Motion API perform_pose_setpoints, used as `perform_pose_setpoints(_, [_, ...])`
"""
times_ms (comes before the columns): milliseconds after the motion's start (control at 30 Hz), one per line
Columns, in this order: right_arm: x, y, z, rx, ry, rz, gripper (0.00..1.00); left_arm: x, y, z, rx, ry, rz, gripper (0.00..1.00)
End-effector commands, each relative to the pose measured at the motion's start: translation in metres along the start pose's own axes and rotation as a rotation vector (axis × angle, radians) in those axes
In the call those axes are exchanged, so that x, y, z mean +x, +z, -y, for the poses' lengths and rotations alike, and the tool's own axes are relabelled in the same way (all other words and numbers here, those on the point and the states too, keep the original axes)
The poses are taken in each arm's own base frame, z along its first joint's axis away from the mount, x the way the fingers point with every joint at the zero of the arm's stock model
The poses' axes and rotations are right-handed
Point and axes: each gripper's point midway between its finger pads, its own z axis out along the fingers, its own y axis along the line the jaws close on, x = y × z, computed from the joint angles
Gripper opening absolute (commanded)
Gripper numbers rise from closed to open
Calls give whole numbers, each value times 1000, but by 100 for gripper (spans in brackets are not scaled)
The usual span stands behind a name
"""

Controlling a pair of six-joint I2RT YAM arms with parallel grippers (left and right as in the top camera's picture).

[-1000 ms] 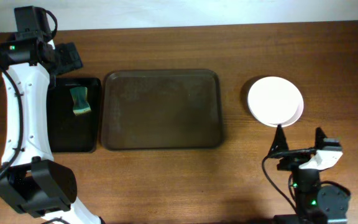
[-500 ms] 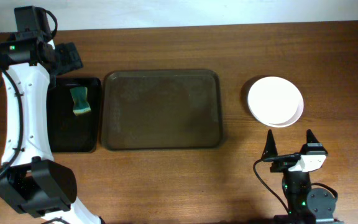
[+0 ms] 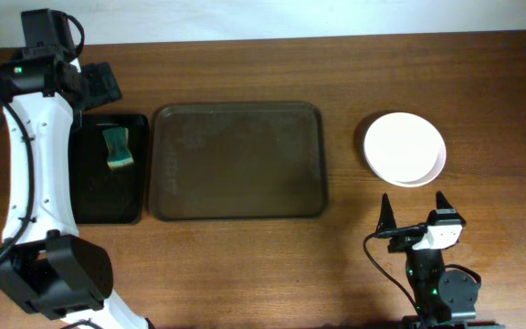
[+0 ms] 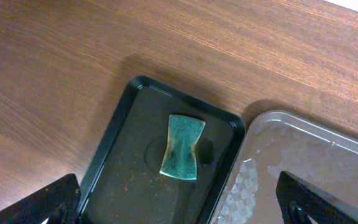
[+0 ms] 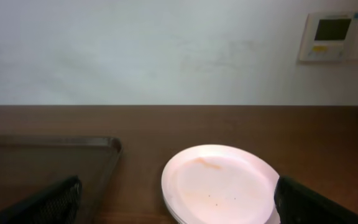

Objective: Clean dirty plates on tray and stack at the side

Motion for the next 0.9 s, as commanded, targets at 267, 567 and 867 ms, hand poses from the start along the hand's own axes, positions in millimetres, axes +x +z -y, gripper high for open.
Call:
perform_pose_setpoints(267, [19,-1,-2,-11,99,-68,98,0,2,1,5,9,-4,99])
perform_pose_setpoints(567, [19,-1,-2,-11,99,-68,98,0,2,1,5,9,-4,99])
perform_pose_setpoints(867, [19,-1,-2,-11,99,-68,99,0,2,0,4,7,-4,99])
